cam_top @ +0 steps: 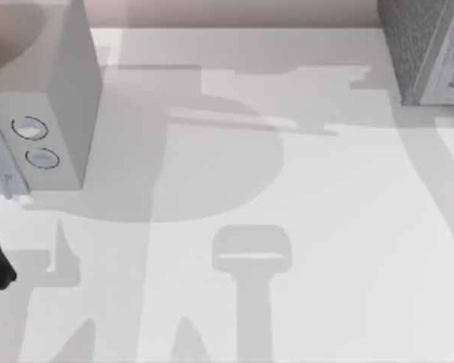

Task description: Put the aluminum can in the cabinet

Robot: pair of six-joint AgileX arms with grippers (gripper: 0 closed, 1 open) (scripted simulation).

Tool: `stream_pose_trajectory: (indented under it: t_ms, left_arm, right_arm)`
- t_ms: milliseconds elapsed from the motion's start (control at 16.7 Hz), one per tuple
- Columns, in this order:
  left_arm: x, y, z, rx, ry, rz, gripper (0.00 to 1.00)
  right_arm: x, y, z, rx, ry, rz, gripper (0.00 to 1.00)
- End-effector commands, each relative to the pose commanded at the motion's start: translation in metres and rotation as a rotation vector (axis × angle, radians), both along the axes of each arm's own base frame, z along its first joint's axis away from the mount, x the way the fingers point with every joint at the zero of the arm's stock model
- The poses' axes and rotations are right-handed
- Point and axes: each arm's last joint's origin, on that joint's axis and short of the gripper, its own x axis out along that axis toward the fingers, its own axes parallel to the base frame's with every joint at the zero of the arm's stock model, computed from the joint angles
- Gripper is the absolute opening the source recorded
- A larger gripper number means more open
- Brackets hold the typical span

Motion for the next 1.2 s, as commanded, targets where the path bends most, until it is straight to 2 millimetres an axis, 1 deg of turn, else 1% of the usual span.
stream_pose_trajectory:
  t_ms: [360, 780, 1200]
  left_arm:
    - [0.0, 0.0, 0.0, 0.0, 0.0, 0.0, 1.0]
    - [0.0, 0.0, 0.0, 0.0, 0.0, 0.0, 1.0]
    - [0.0, 0.0, 0.0, 0.0, 0.0, 0.0, 1.0]
  right_arm:
    - [0.038, 0.003, 0.005, -0.002, 0.036, -0.002, 0.0]
    - [0.069, 0.003, 0.012, 0.0, 0.032, -0.002, 0.0]
    - [0.099, 0.002, 0.012, 0.0, 0.032, -0.002, 0.0]
